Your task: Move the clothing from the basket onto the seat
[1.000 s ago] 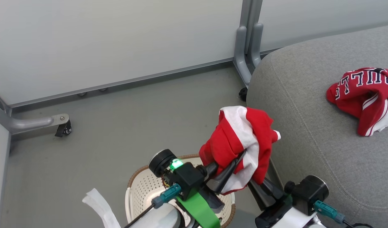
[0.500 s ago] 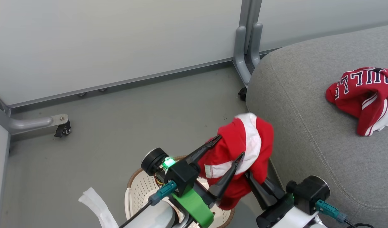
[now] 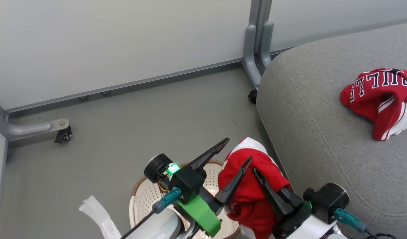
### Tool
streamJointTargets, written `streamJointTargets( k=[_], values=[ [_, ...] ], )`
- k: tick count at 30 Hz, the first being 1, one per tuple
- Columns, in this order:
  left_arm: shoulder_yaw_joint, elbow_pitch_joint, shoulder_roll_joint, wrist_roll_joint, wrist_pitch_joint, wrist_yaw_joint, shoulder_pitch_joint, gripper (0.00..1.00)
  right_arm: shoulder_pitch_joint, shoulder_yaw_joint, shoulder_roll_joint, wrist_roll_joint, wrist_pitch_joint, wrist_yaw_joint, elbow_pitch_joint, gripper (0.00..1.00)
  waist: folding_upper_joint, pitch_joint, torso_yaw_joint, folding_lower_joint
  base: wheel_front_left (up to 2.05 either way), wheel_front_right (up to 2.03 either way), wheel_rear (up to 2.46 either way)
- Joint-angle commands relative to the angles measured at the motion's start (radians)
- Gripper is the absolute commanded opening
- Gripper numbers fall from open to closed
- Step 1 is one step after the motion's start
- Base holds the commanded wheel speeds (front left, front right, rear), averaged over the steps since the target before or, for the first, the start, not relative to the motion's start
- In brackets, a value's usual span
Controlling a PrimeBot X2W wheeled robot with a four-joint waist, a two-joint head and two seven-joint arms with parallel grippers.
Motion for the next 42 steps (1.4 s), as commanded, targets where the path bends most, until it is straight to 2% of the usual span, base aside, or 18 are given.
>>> streamJointTargets(
  k=[1, 6, 12, 18, 29, 37, 42],
  values=[
    [0.003, -0.001, 0.002, 0.006, -0.007, 0.007, -0.011, 1.00, 0.009, -0.010, -0.004, -0.003, -0.002, -0.001, -0.004, 0.00, 0.0078, 0.002, -0.003, 0.0000, 0.00, 0.00, 0.00],
    [0.019, -0.003, 0.012, 0.014, -0.007, 0.019, -0.010, 1.00, -0.003, -0.043, -0.007, -0.009, -0.002, -0.001, -0.017, 0.00, 0.0078, 0.028, -0.040, 0.0000, 0.00, 0.00, 0.00],
    [0.048, 0.001, 0.052, 0.050, -0.007, 0.052, -0.031, 1.00, -0.024, -0.102, 0.004, -0.029, -0.002, -0.001, -0.059, 0.00, 0.0078, 0.090, -0.130, 0.0000, 0.00, 0.00, 0.00],
    [0.108, 0.002, 0.095, 0.063, -0.007, 0.061, -0.036, 1.00, -0.016, -0.163, 0.028, -0.054, -0.002, -0.001, -0.114, 0.00, 0.0078, 0.163, -0.246, 0.0000, 0.00, 0.00, 0.00],
    [0.188, 0.034, 0.170, 0.072, -0.006, 0.048, -0.020, 1.00, 0.027, -0.247, 0.089, -0.079, -0.002, -0.001, -0.182, 0.00, 0.0078, 0.278, -0.464, 0.0000, 0.00, 0.00, 0.00],
    [0.130, 0.098, 0.159, 0.081, 0.001, -0.003, -0.093, 1.00, 0.074, -0.341, 0.143, -0.099, -0.002, -0.001, -0.226, 0.00, 0.0078, 0.336, -0.478, 0.0000, 0.00, 0.00, 0.00],
    [0.114, 0.115, 0.161, 0.070, 0.002, -0.015, -0.123, 1.00, 0.064, -0.396, 0.158, -0.048, -0.002, -0.001, -0.252, 0.00, 0.0078, 0.365, -0.478, 0.0000, 0.06, 0.06, 0.06]
  ],
)
